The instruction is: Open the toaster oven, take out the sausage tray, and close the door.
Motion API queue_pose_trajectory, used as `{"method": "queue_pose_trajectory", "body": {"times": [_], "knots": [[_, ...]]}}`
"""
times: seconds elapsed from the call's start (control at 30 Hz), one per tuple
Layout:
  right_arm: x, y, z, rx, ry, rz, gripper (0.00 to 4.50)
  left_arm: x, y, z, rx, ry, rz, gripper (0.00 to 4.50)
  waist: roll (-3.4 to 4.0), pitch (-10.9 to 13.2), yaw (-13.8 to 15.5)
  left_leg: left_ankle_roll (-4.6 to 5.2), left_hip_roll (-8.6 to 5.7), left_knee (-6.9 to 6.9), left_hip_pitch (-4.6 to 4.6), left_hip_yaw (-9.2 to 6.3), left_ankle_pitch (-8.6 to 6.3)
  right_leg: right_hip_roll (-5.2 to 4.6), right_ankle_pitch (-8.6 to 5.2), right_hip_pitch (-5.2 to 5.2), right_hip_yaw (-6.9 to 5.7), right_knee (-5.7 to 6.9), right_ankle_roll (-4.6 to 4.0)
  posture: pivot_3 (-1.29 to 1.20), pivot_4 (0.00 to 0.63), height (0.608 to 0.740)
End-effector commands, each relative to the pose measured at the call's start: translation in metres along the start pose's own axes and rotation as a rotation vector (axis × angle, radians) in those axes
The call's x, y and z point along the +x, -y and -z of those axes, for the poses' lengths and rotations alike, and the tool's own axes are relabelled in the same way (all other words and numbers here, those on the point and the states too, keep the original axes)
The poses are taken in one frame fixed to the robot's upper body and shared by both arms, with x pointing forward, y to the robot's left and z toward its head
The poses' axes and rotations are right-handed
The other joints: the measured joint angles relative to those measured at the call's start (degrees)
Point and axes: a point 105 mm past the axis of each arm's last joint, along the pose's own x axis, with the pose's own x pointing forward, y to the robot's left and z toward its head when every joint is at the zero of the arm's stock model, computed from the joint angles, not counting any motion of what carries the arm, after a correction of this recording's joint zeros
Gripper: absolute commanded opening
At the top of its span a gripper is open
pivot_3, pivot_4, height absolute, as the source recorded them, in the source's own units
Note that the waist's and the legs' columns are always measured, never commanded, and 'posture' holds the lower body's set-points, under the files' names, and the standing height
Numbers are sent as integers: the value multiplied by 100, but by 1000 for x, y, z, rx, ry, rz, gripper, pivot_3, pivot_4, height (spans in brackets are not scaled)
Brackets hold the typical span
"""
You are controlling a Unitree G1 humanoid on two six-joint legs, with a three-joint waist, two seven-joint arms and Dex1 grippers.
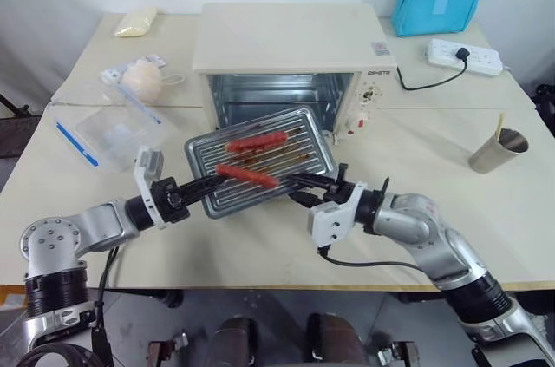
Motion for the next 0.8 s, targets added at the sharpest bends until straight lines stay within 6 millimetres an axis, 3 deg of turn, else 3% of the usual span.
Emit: {"method": "queue_pose_trajectory", "body": {"times": [0.03, 0.17, 0.27, 0.47, 0.6, 0.7, 0.8], "knots": [[-14, 10, 2, 74, 11, 17, 2939, -19, 13, -6, -64, 93, 54, 0, 0, 0, -3, 0, 0, -1, 0, -3, 0, -2, 0, 0, 5, 0, 0, 0, 150, 740], [-29, 15, 19, 232, -24, 24, 4381, -41, 6, 3, -95, 174, 4, 0, 0, 0, 1, -1, 3, 0, 0, -5, -1, -7, 0, 4, 13, -5, -1, 0, 150, 740], [-43, 21, 39, 429, -61, 69, 4455, -60, 2, 14, -111, 250, -28, 0, 0, 0, 14, 1, 3, 1, 0, -3, -3, -6, 0, 8, 12, -10, -1, 0, 150, 740], [-64, 25, 59, 723, -54, 98, 4455, -86, 1, 26, -110, 433, -69, 0, 0, 0, 50, 6, 1, 5, -1, -4, -5, -9, 0, 21, 9, -27, -2, 0, 150, 740], [-81, 13, 85, 889, -113, 83, 3698, -111, 3, 37, -114, 612, -89, 0, 0, -1, 34, 12, 1, 5, 2, 2, -9, -10, 2, 27, 11, -35, -6, 0, 150, 740], [-81, -1, 95, 989, -125, 37, 2660, -120, 0, 54, -153, 684, -144, 0, -1, -1, 21, 19, 1, 4, 2, 9, -17, -12, 2, 27, 11, -43, -7, 0, 150, 740], [-76, -11, 101, 989, -128, 13, 1671, -127, 2, 52, -152, 822, -127, 0, 1, 0, 36, 19, 5, 6, 1, 11, -16, -9, 2, 26, 10, -48, -7, 0, 150, 740]]}}
